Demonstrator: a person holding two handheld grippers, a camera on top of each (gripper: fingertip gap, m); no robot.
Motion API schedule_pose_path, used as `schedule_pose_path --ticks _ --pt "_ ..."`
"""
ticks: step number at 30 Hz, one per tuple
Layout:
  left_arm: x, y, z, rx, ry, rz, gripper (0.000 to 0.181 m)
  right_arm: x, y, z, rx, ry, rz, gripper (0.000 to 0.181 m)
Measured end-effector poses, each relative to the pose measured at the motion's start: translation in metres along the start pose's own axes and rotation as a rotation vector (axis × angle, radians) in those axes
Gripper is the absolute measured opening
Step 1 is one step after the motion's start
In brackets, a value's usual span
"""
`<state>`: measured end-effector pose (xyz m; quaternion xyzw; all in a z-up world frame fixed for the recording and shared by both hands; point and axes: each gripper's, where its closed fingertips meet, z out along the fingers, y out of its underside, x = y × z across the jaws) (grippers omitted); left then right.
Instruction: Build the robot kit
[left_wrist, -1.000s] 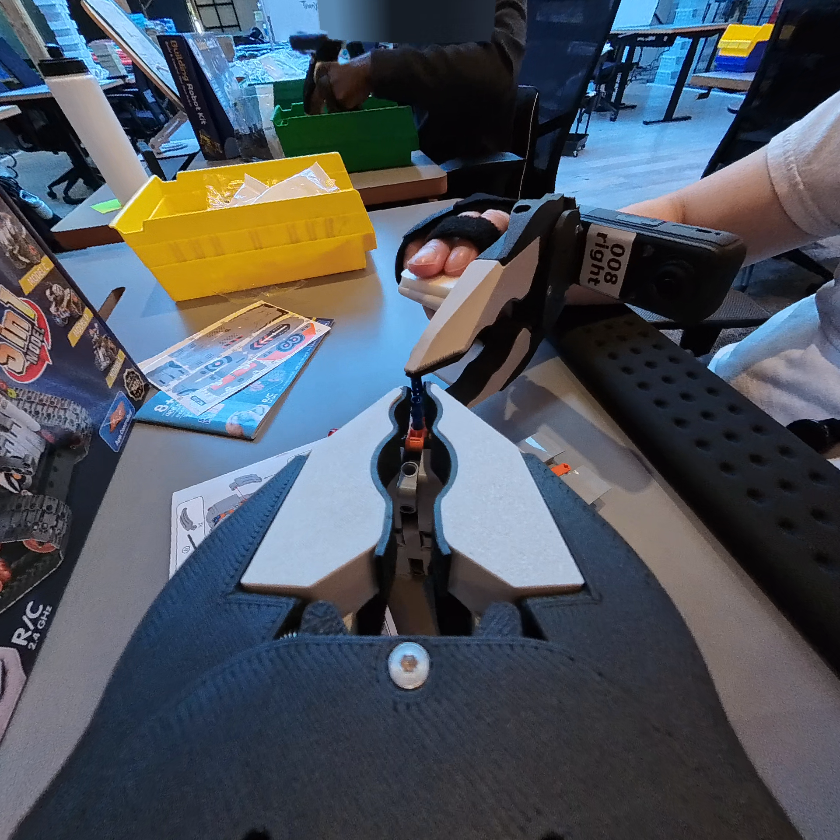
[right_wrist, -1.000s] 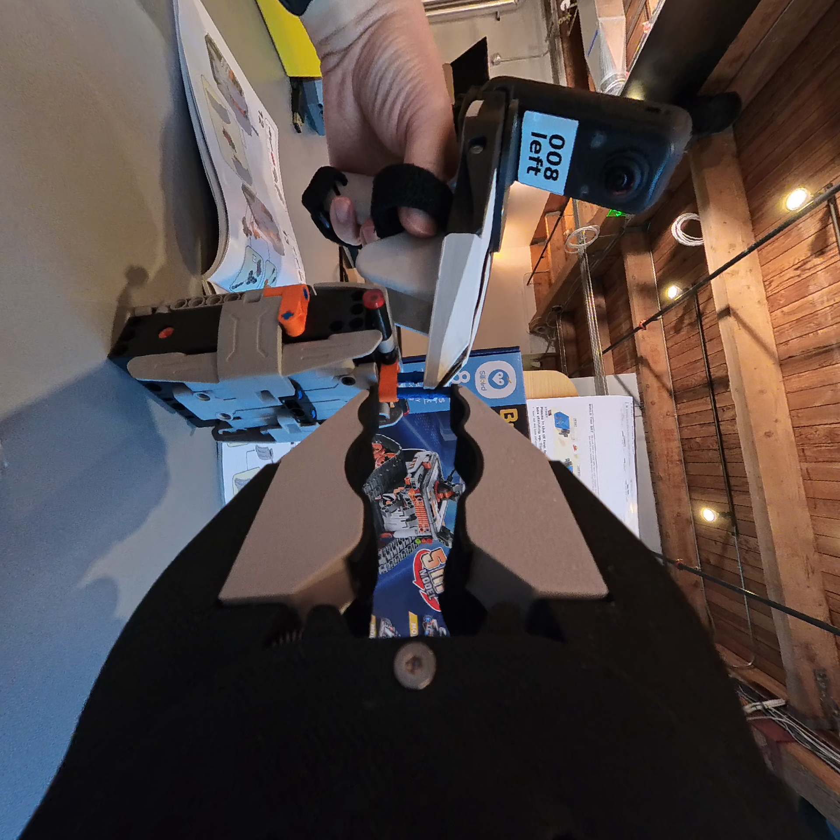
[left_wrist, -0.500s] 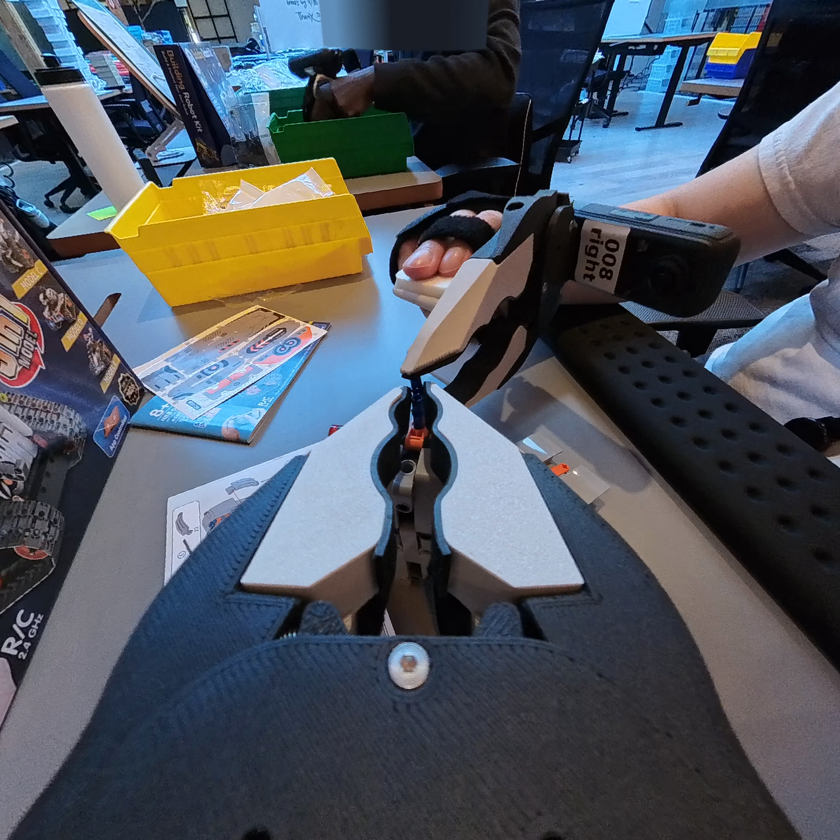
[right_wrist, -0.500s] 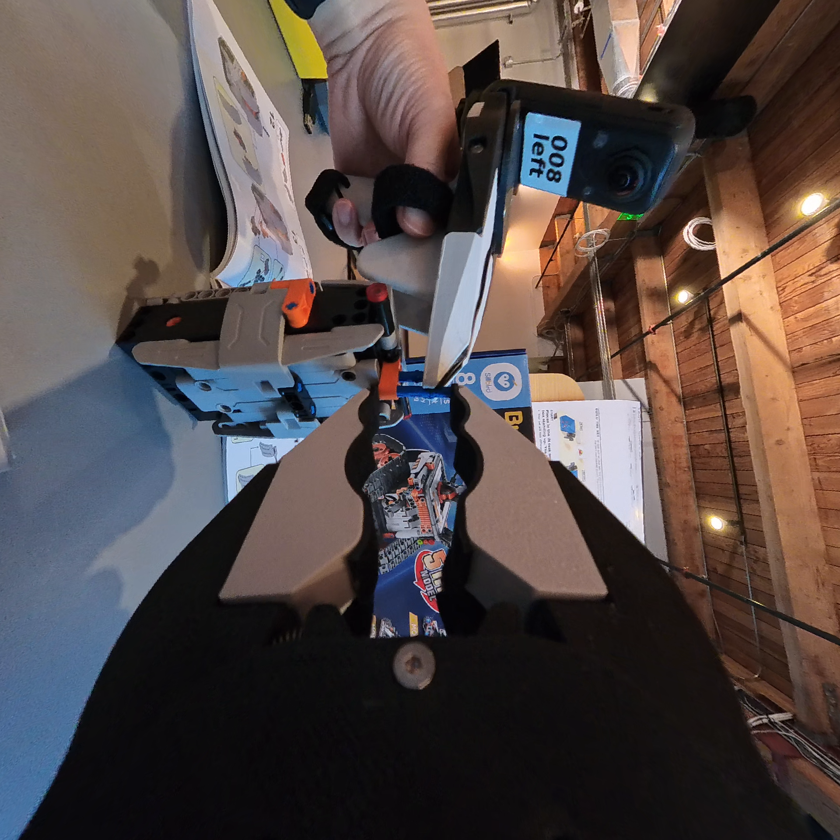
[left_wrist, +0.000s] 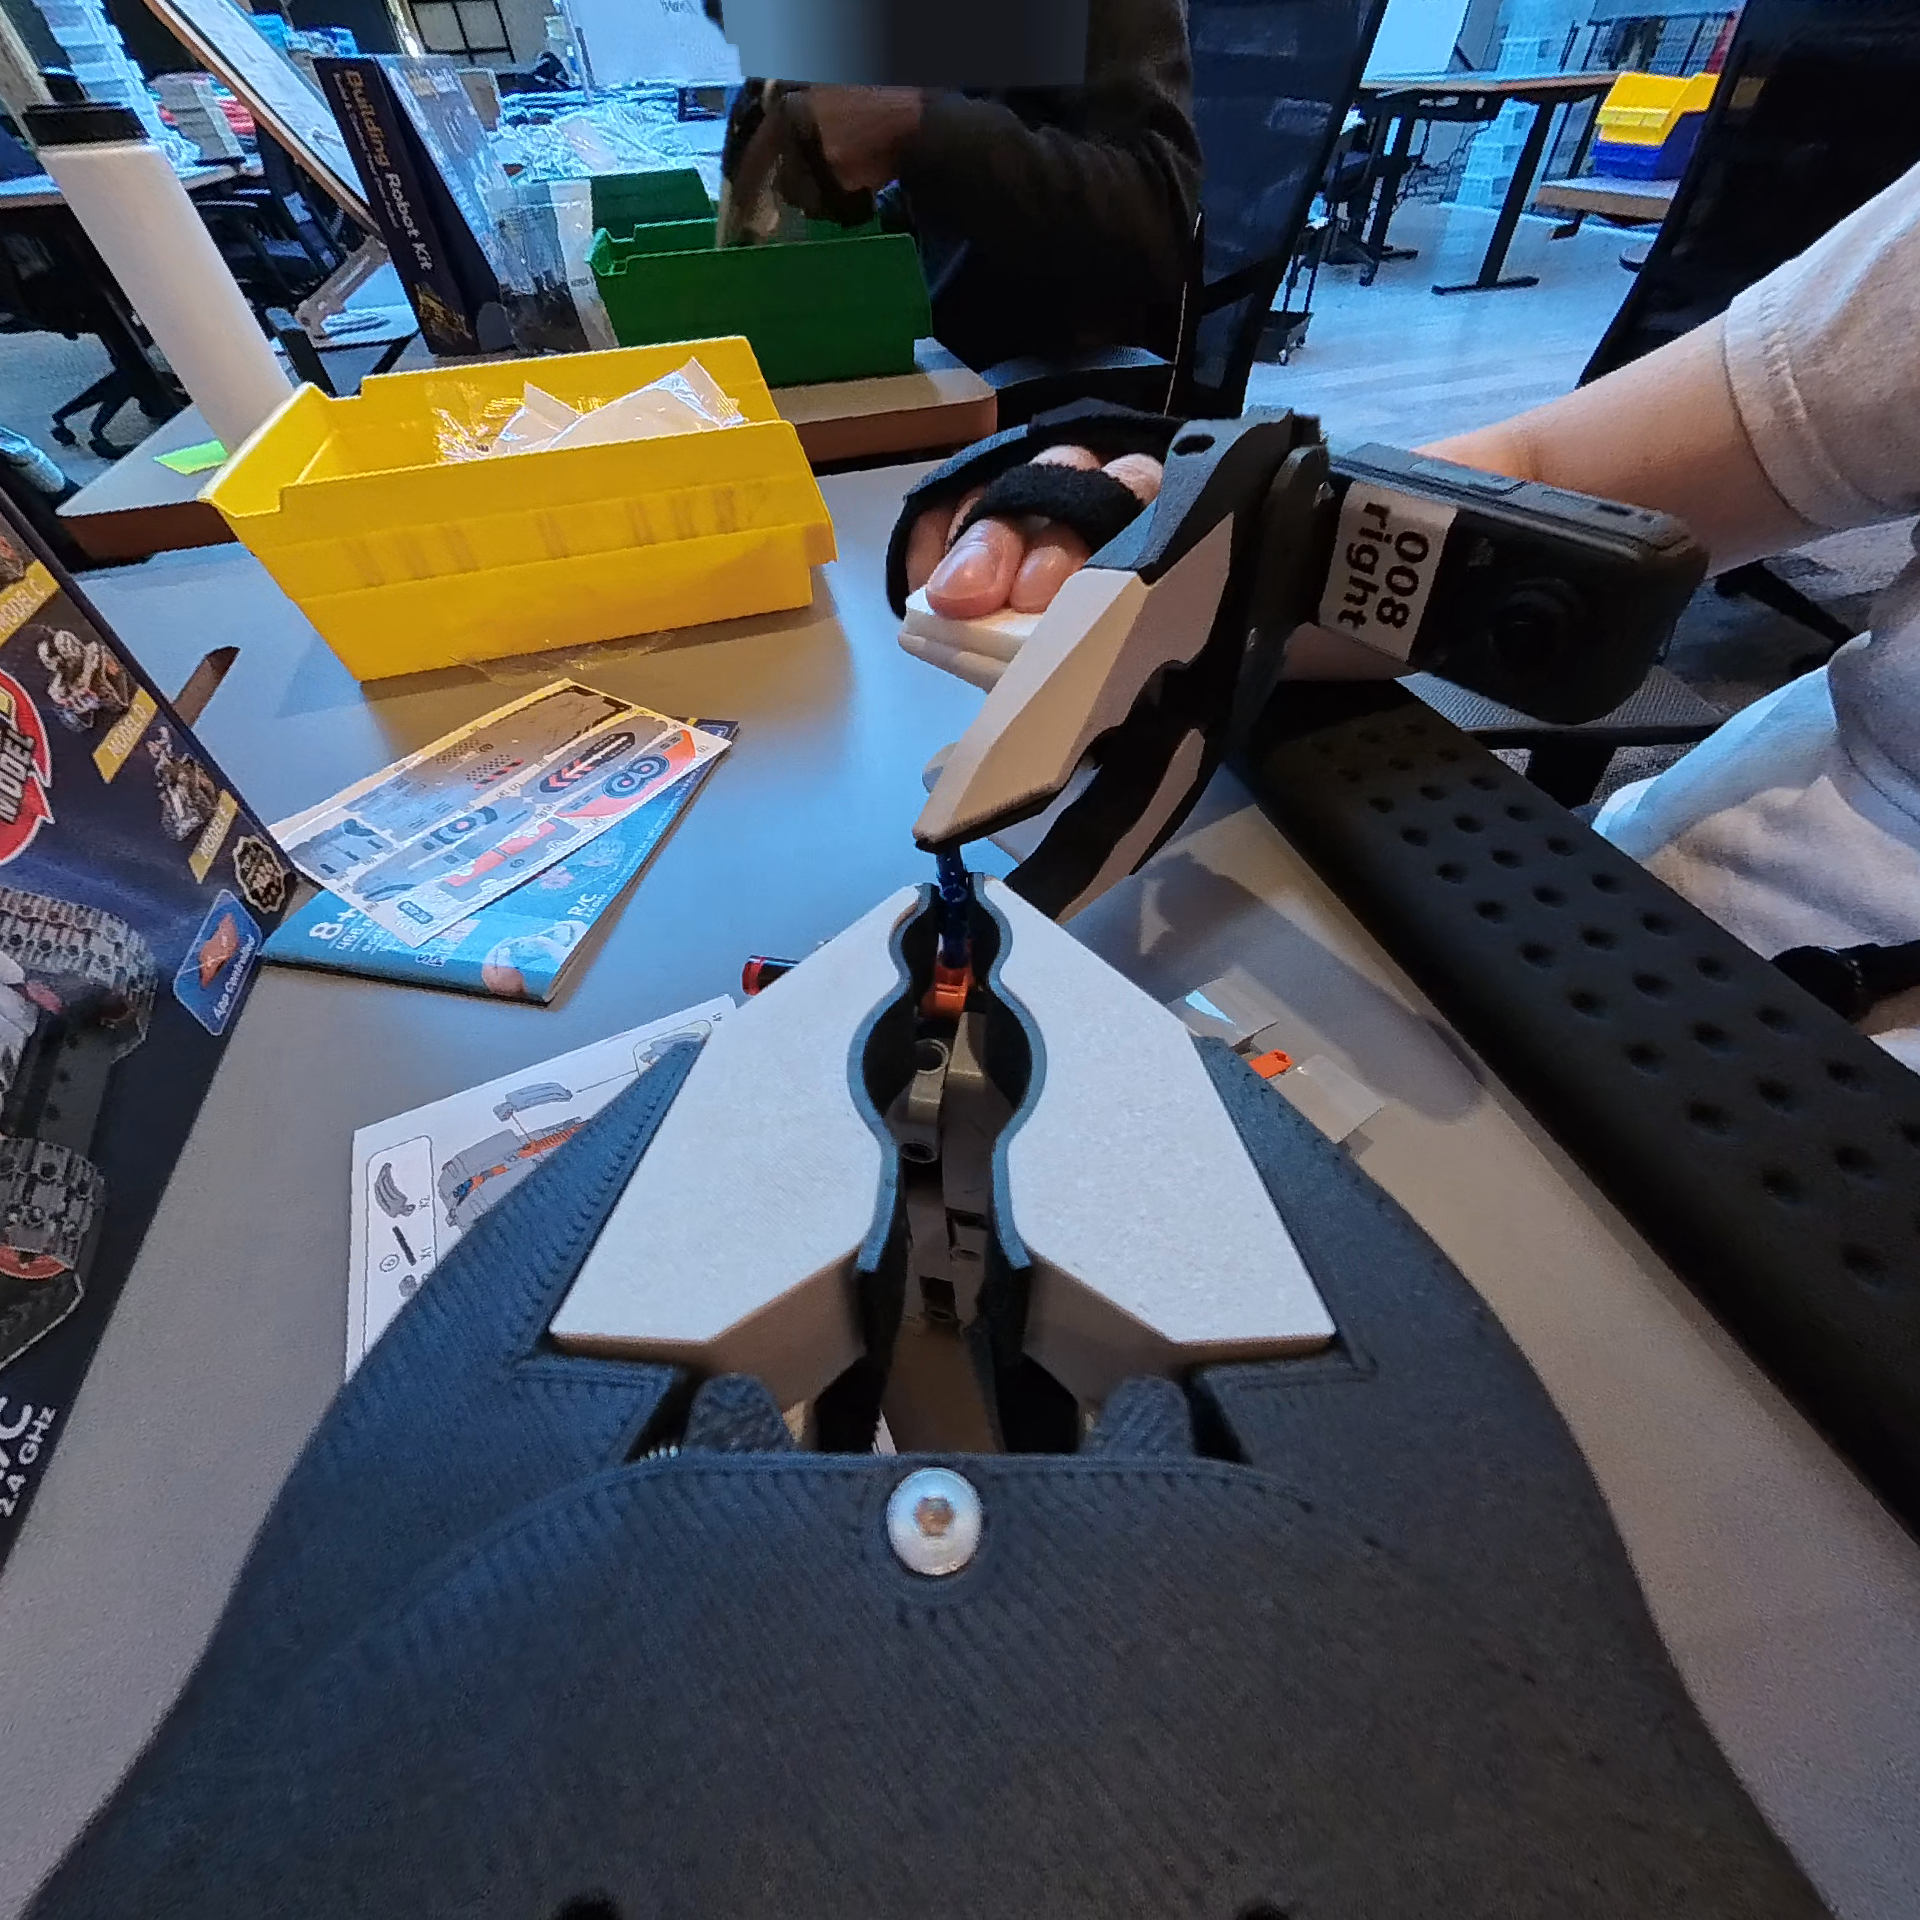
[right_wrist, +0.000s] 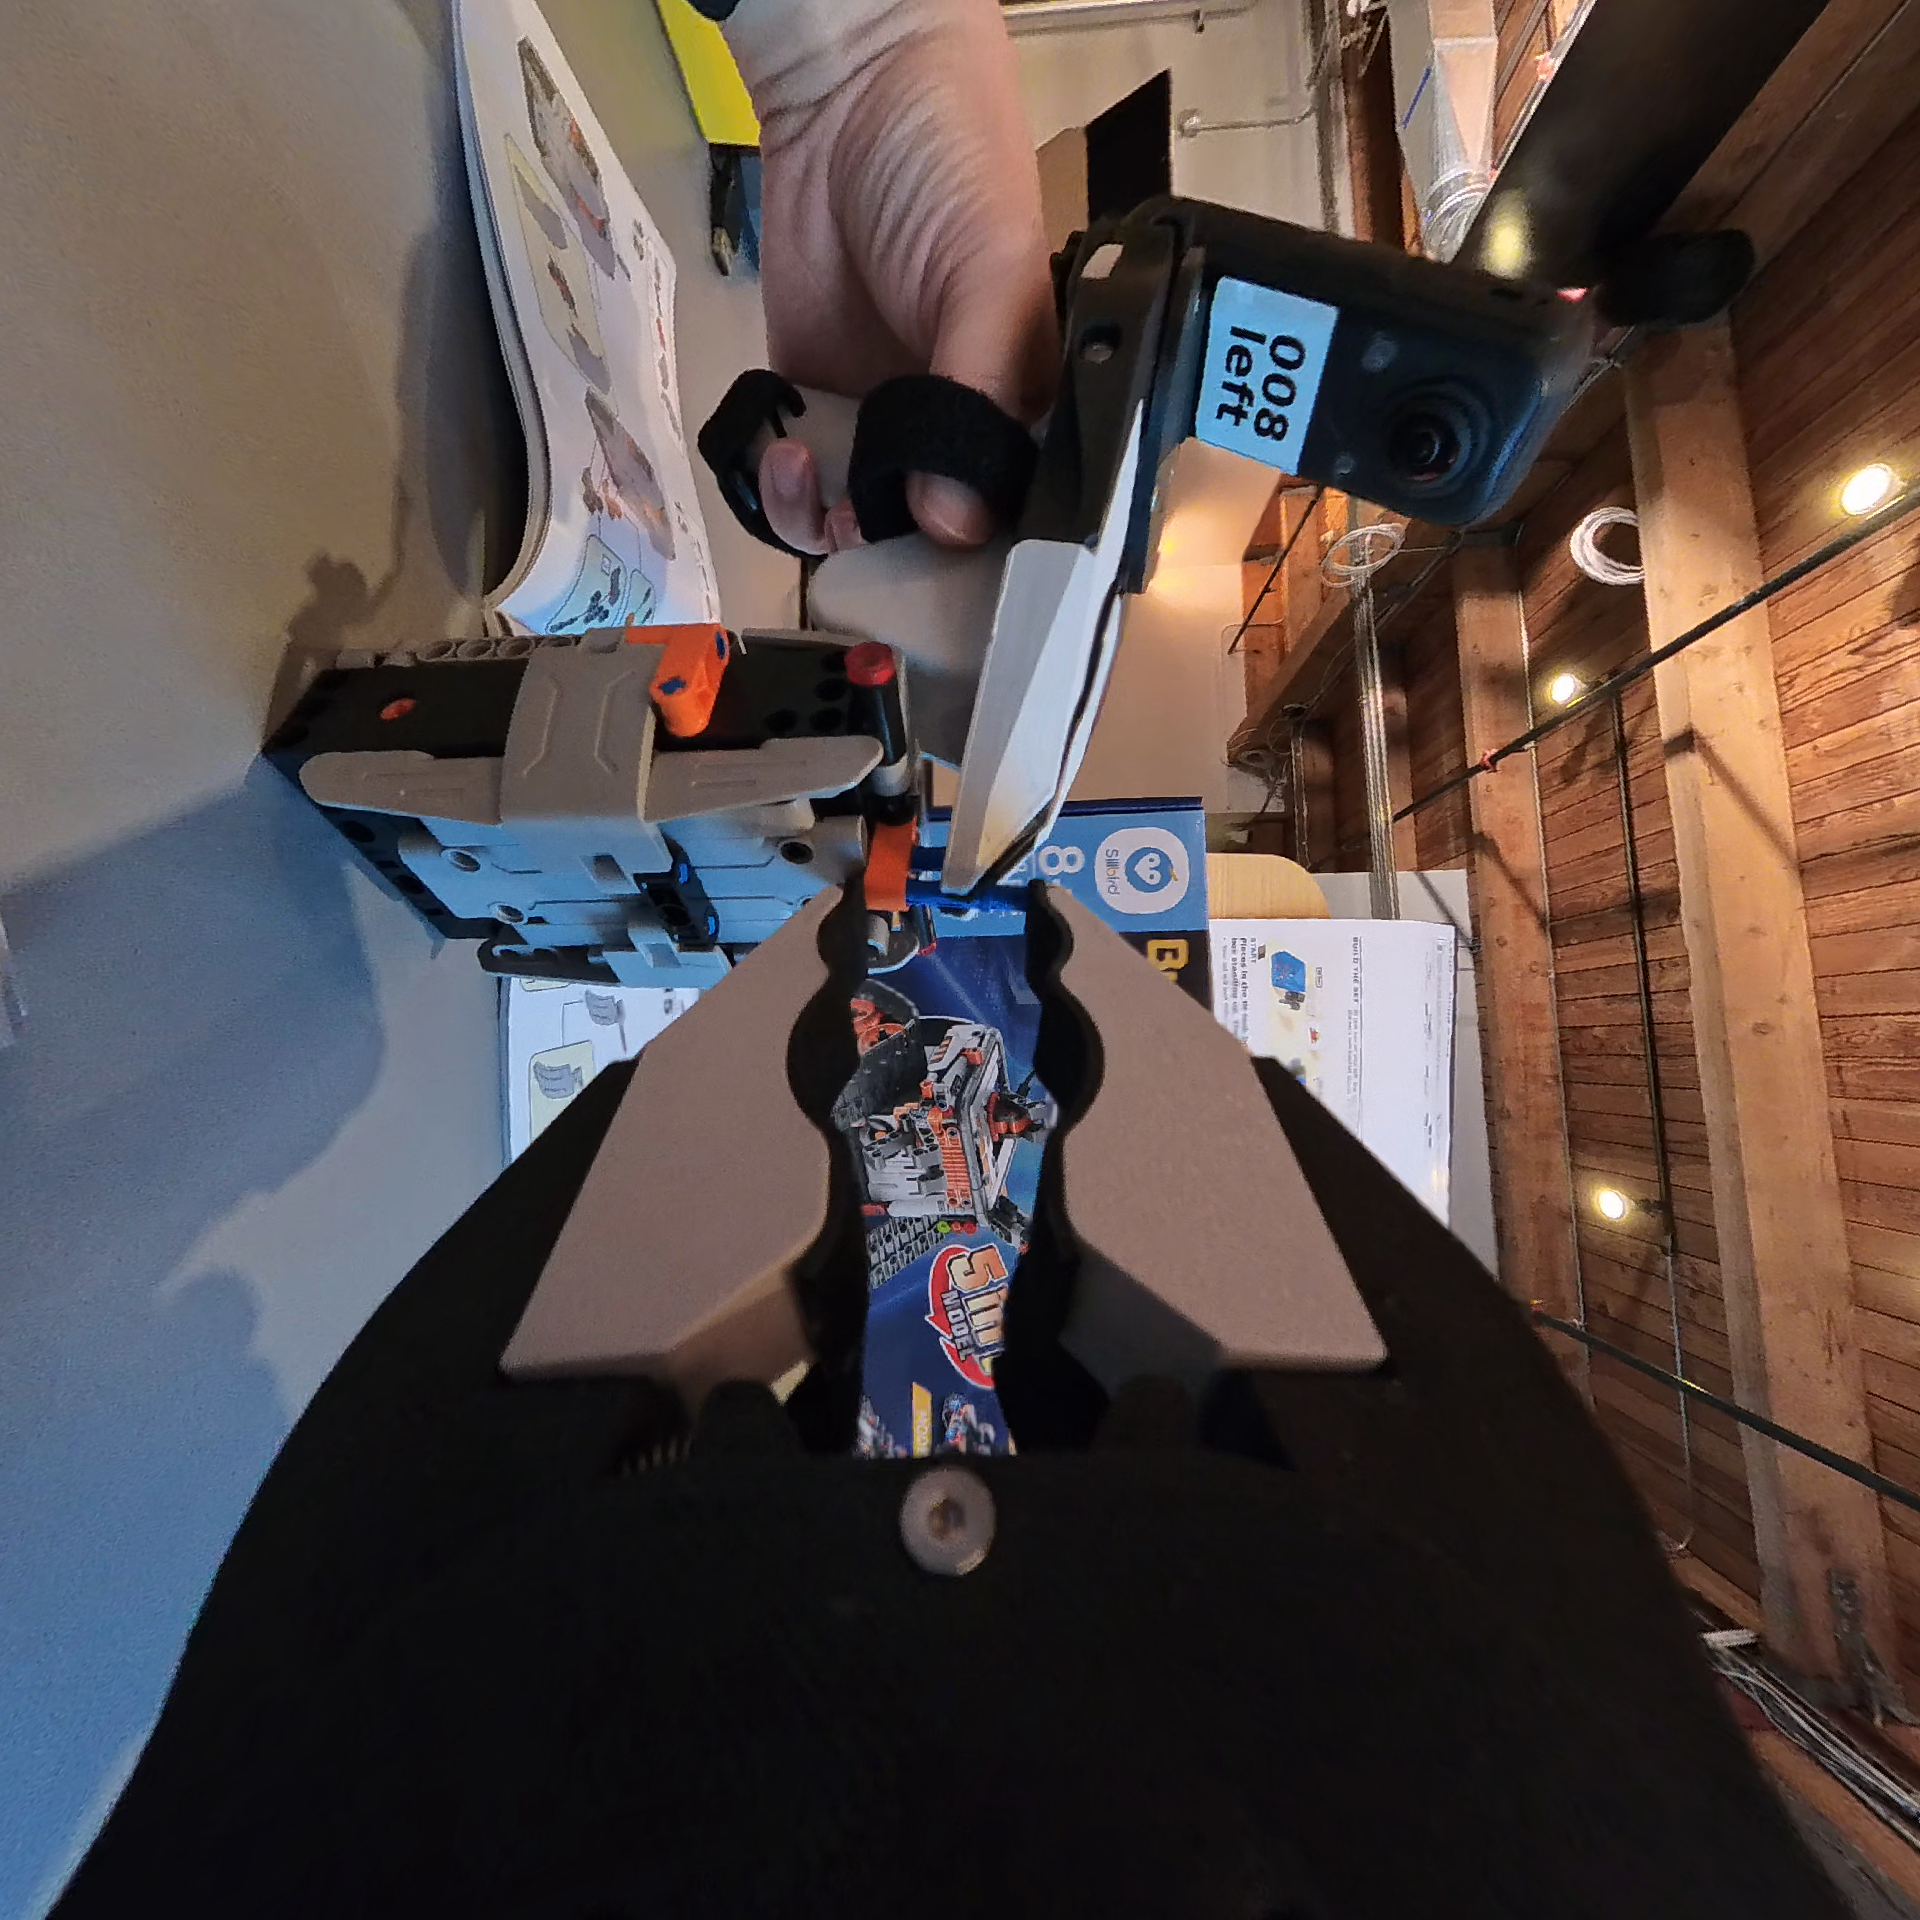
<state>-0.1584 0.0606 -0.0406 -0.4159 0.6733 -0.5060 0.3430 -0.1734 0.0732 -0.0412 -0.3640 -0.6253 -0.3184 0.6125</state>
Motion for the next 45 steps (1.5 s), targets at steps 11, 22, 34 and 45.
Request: schedule_pose_path --ticks 11,22,34,45 --pt "0.001 0.000 0.000 0.008 -0.005 0.046 0.002 0.000 0.000 0.000 -0.034 0.007 -0.050 0.027" --pt "0.000 0.001 -0.001 0.006 -0.033 0.097 0.002 0.001 0.000 0.001 -0.038 0.062 -0.074 0.028" --pt "-0.001 -0.004 -0.004 -0.009 -0.024 0.010 0.003 0.001 -0.001 0.003 -0.026 0.059 -0.081 0.029" --pt "-0.003 -0.002 -0.002 -0.047 -0.094 0.141 0.003 0.001 0.001 0.003 -0.027 0.074 -0.100 0.029"
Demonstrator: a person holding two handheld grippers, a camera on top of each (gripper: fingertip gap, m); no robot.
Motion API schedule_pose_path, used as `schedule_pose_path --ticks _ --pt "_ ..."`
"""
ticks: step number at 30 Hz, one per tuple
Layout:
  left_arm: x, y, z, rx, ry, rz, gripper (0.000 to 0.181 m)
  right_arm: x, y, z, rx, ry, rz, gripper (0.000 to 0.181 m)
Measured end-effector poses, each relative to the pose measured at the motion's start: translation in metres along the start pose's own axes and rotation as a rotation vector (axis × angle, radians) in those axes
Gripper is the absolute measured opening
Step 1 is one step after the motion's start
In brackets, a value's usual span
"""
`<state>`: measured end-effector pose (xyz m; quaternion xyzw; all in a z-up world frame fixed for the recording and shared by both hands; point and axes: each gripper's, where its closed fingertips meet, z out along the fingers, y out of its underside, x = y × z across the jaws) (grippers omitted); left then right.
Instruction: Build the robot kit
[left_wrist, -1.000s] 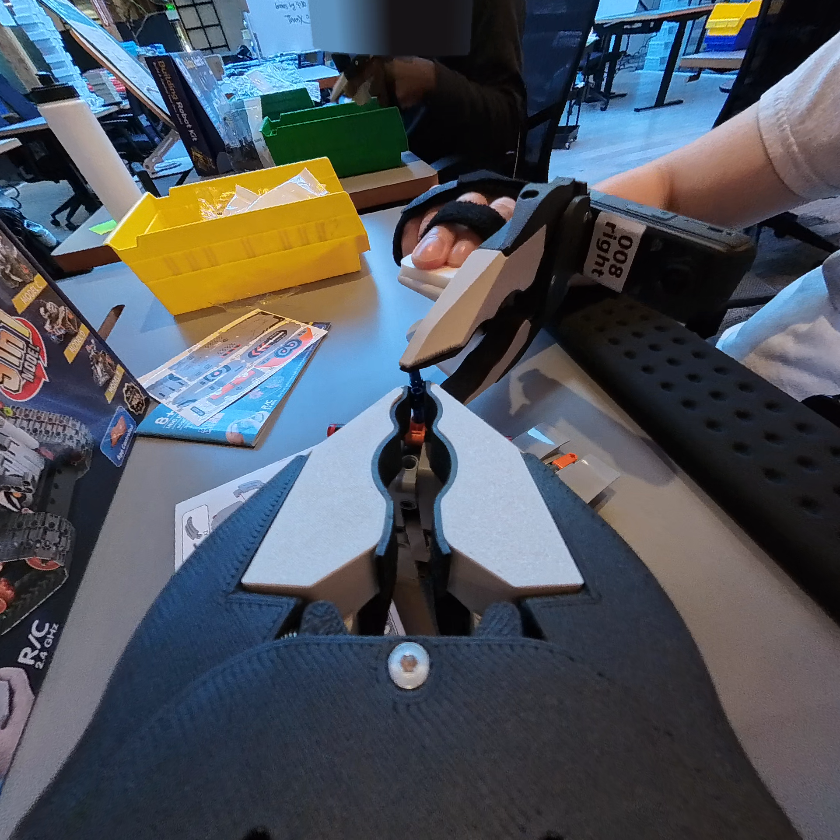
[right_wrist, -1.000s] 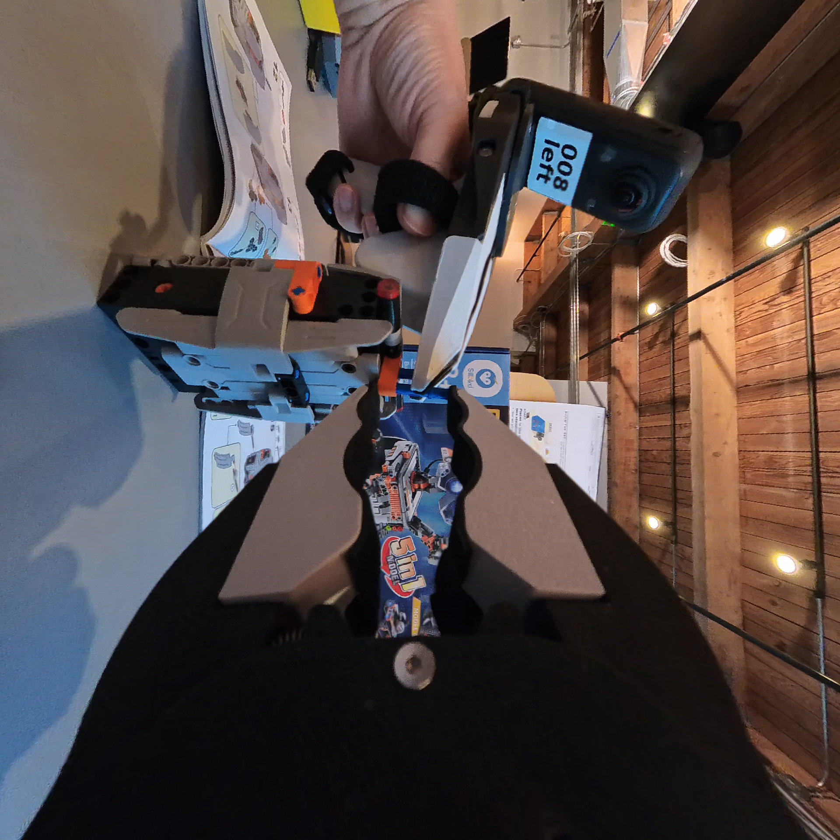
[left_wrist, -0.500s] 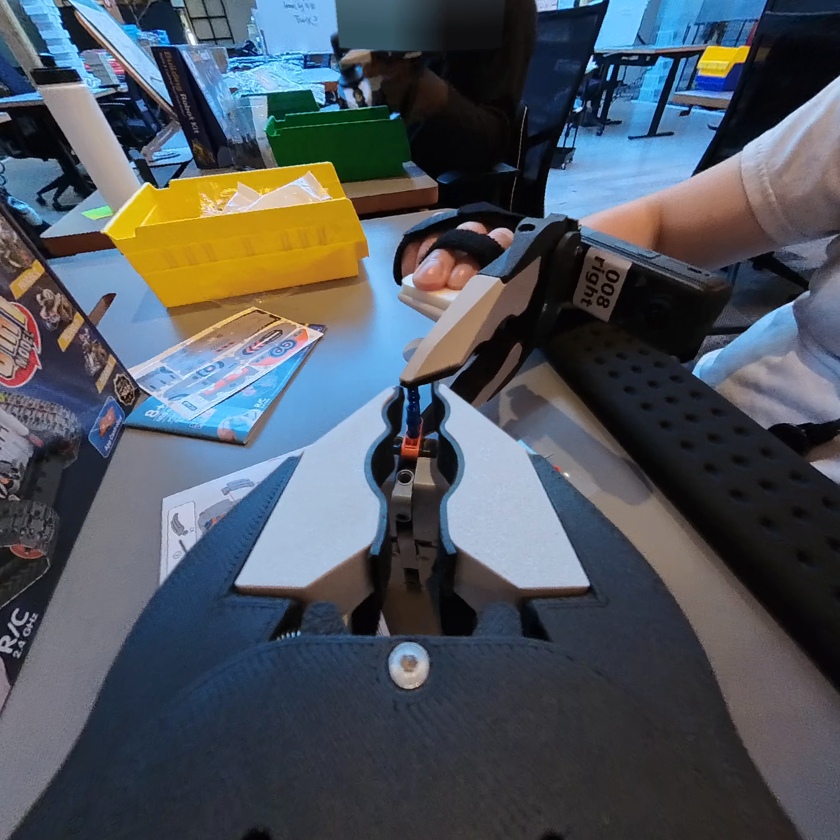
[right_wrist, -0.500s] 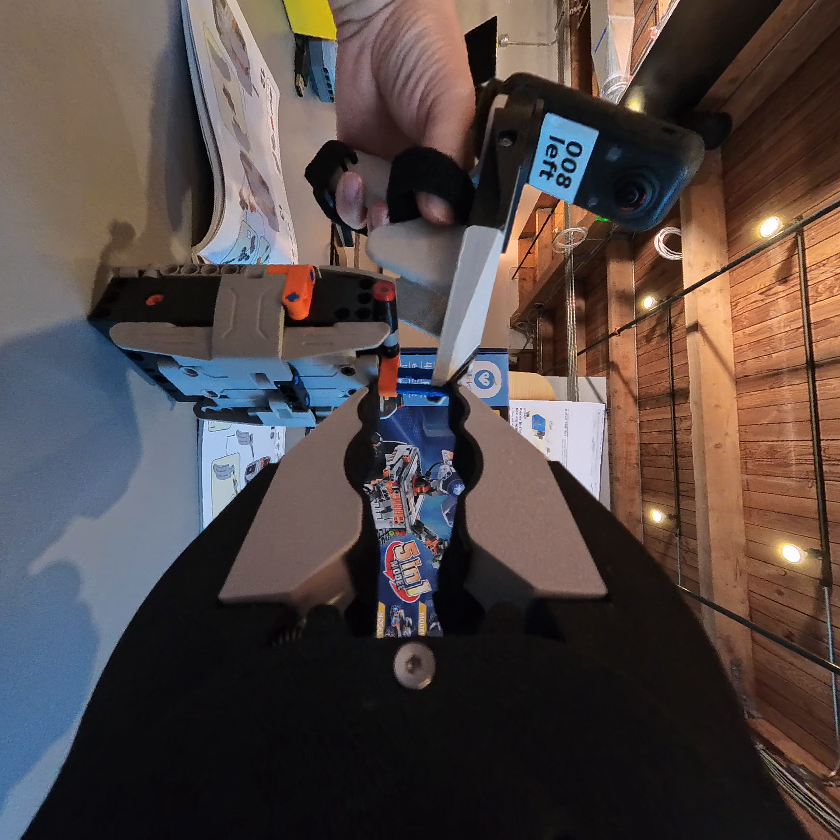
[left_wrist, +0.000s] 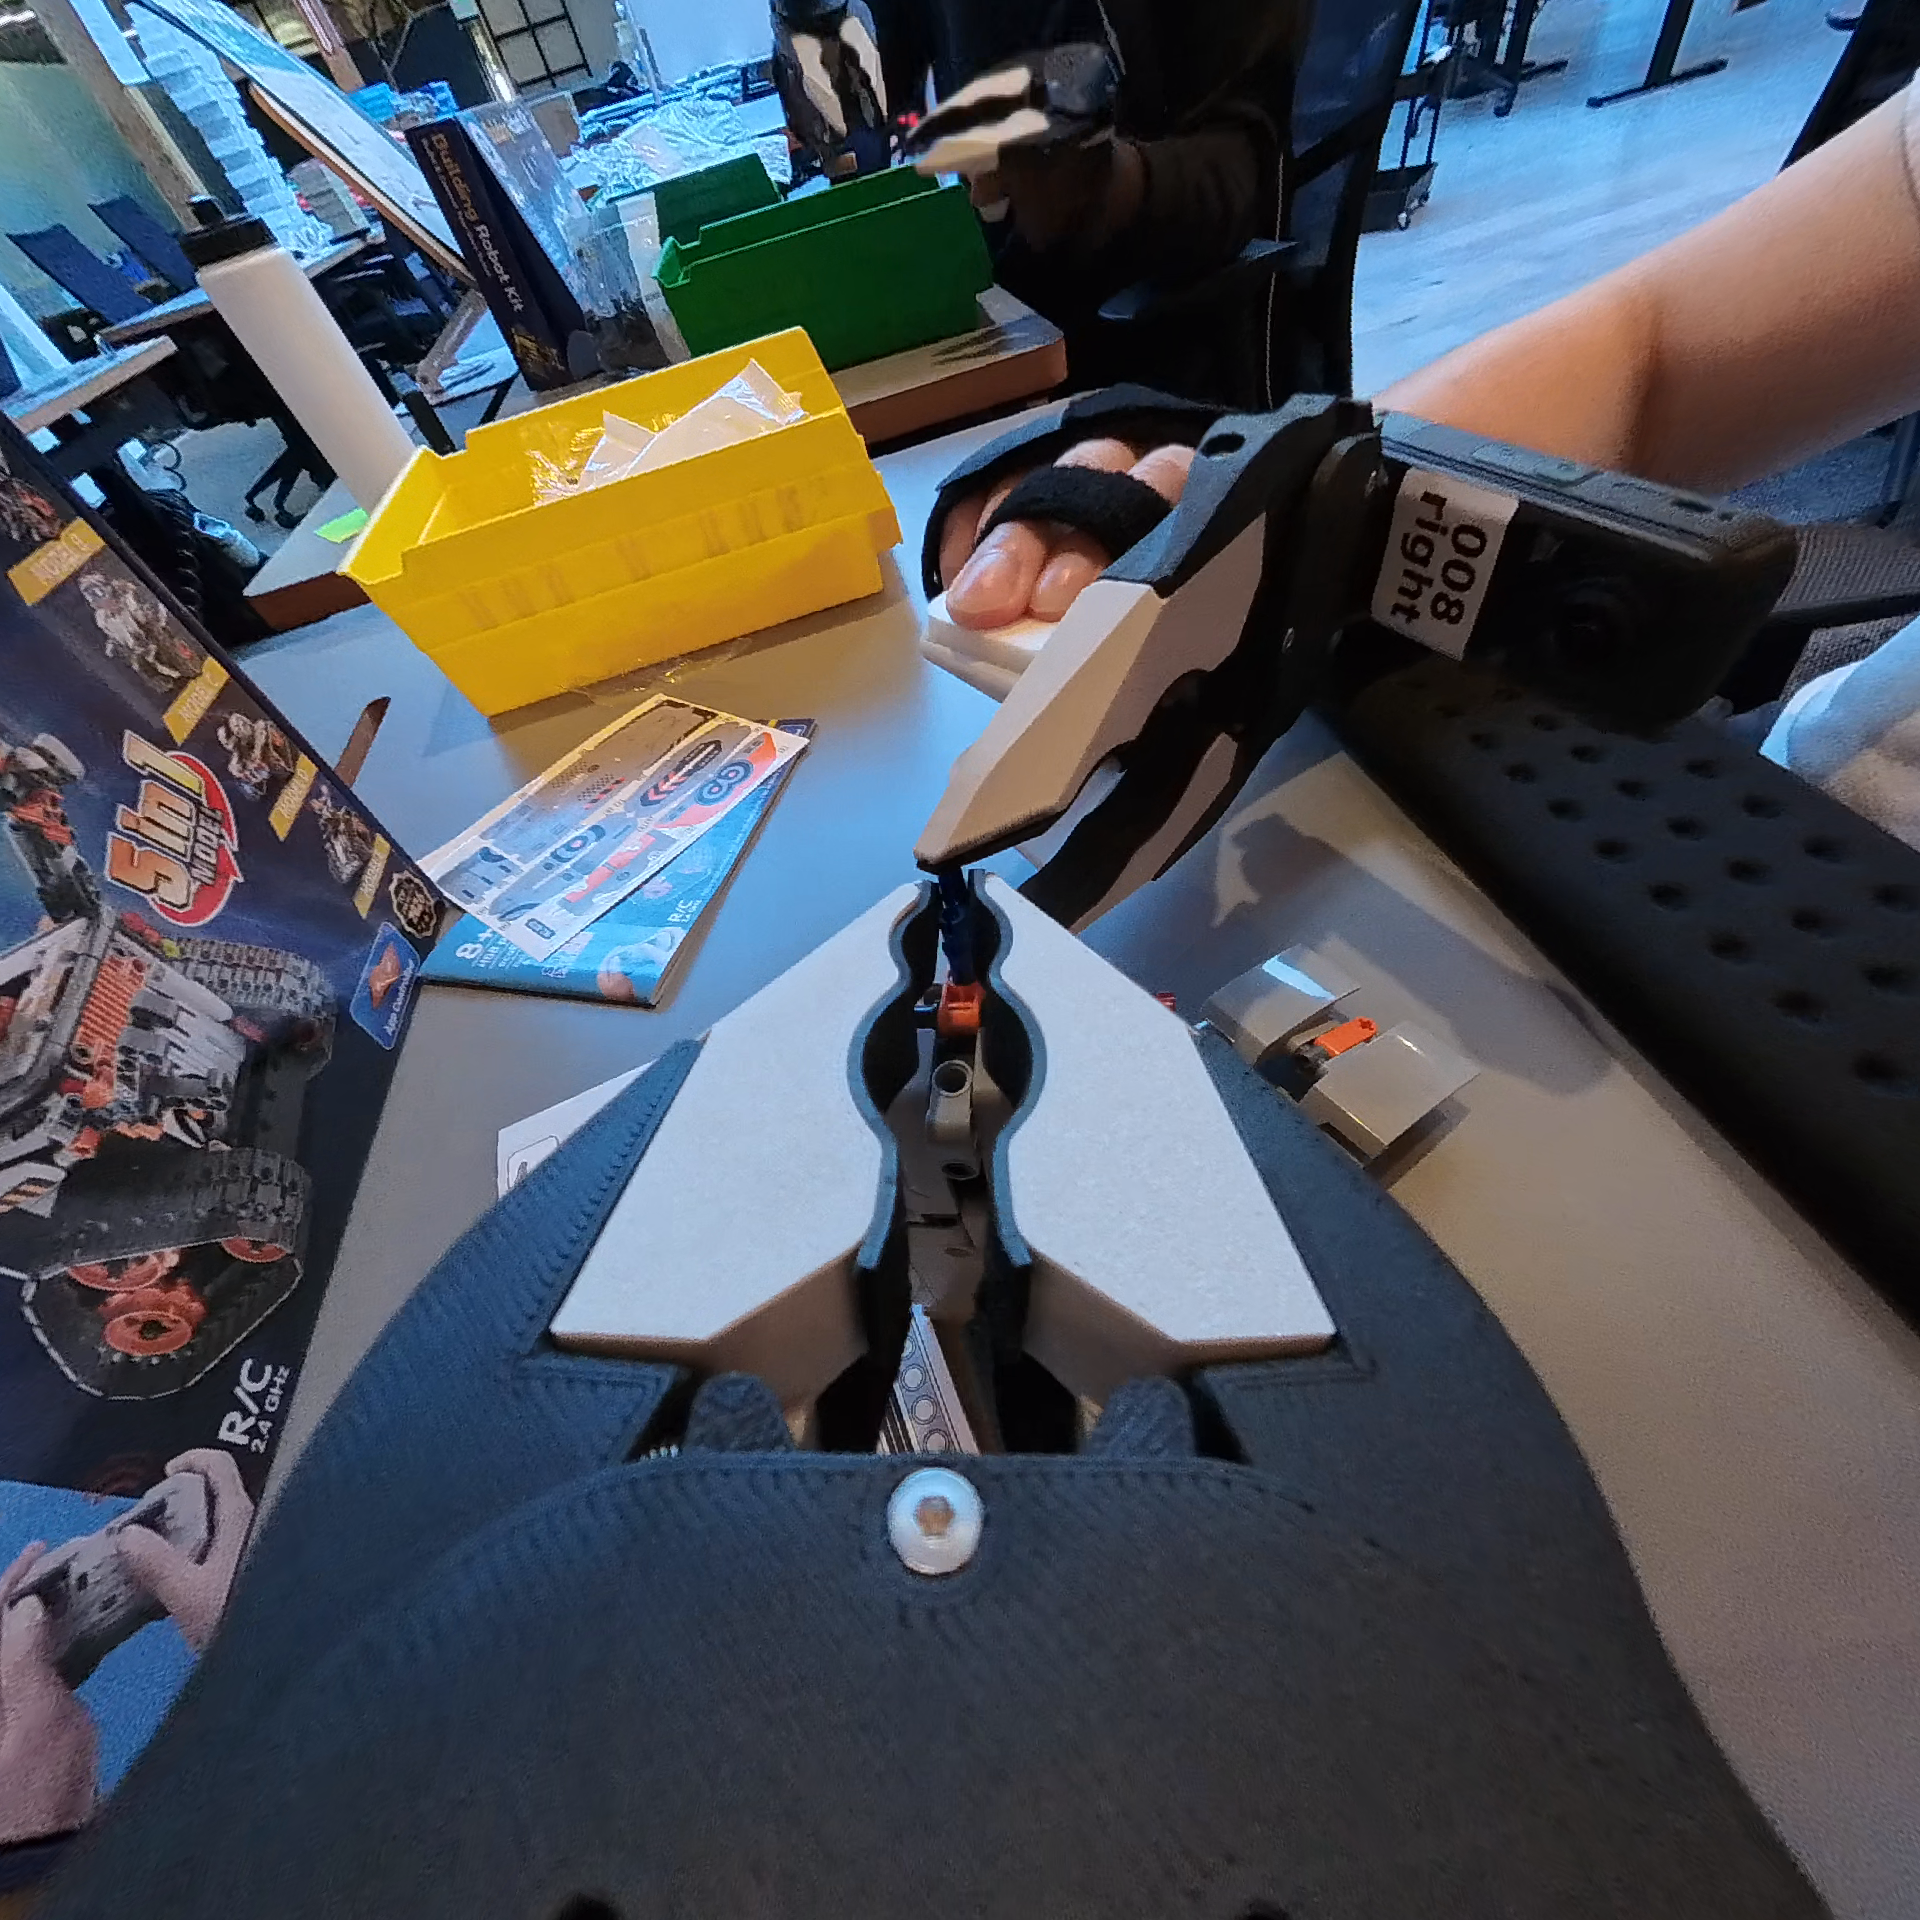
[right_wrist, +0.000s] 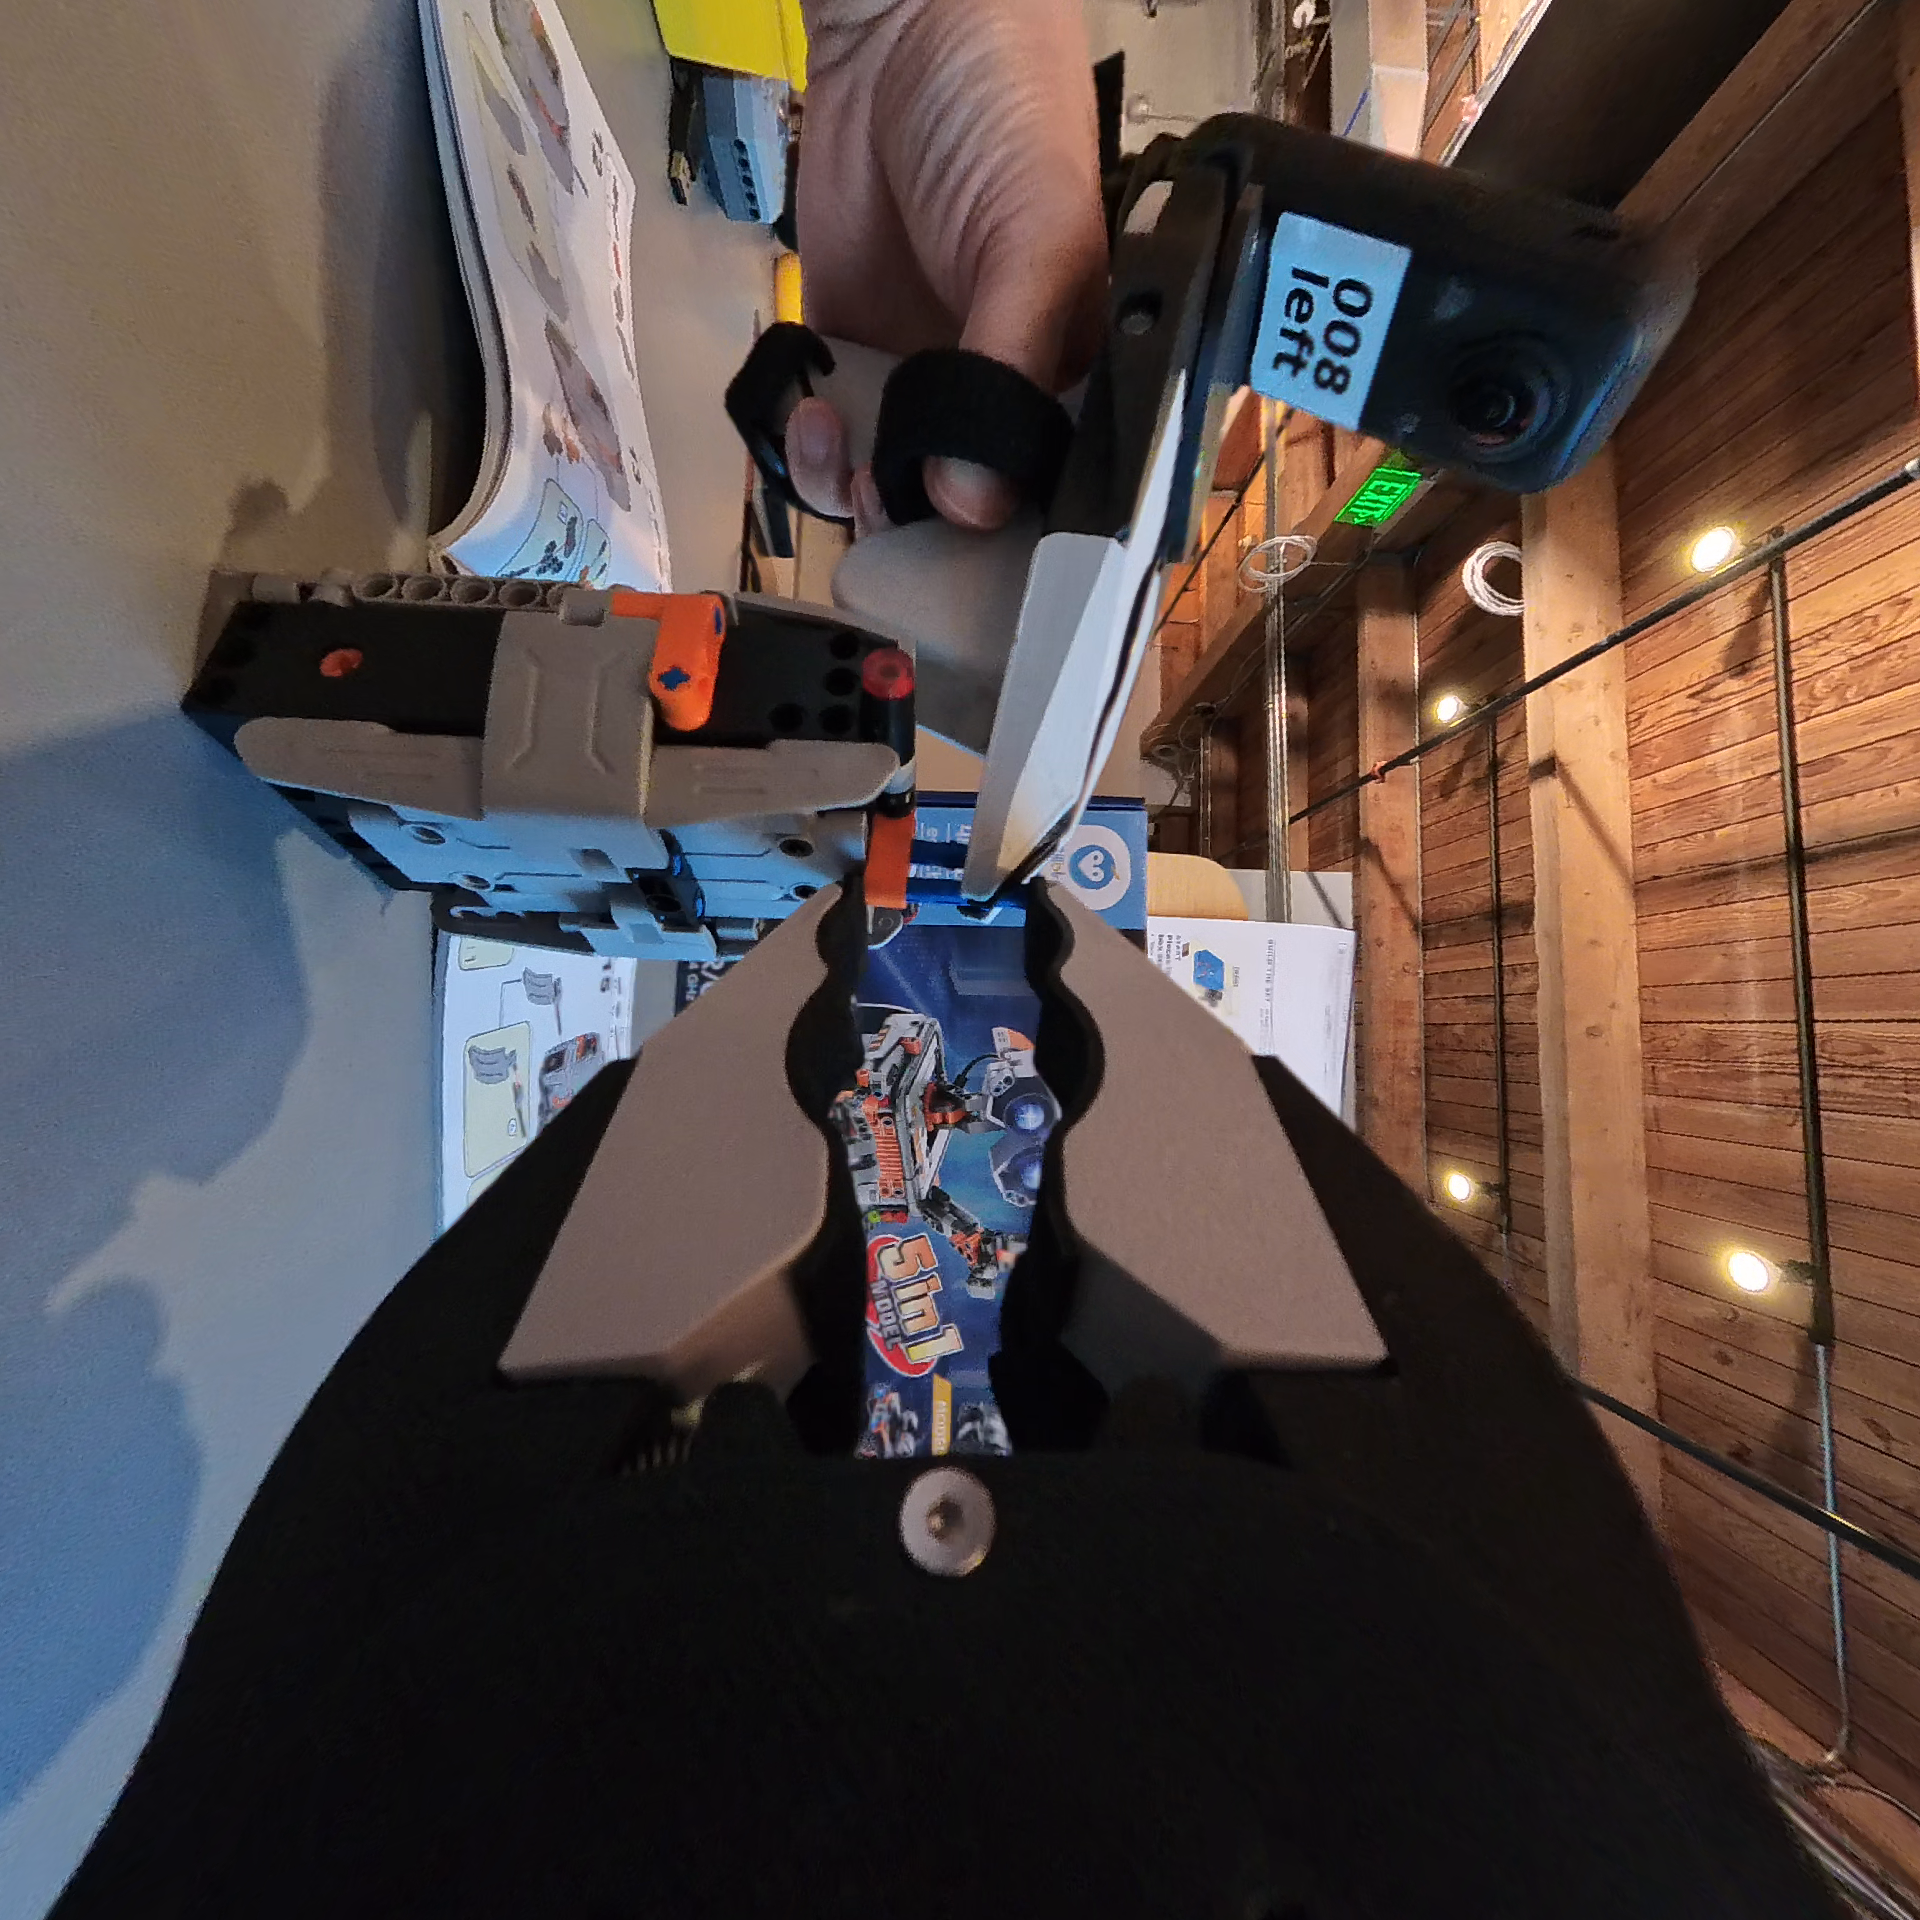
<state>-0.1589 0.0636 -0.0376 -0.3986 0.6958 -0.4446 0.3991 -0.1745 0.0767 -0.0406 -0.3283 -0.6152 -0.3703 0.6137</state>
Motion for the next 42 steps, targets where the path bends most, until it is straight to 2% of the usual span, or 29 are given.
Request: schedule_pose_path --ticks 18,35,42 --pt "-0.0007 0.0023 -0.0041 0.010 -0.036 0.070 0.003 -0.0002 -0.0020 0.0044 -0.003 0.069 -0.066 0.029" --pt "-0.0017 0.0032 -0.0061 0.007 0.006 -0.046 0.003 -0.0003 -0.0028 0.0066 0.006 0.015 0.065 0.029" --pt "-0.0020 0.0034 -0.0055 0.001 0.002 -0.040 0.003 -0.0005 -0.0024 0.0062 0.002 0.017 0.089 0.028"
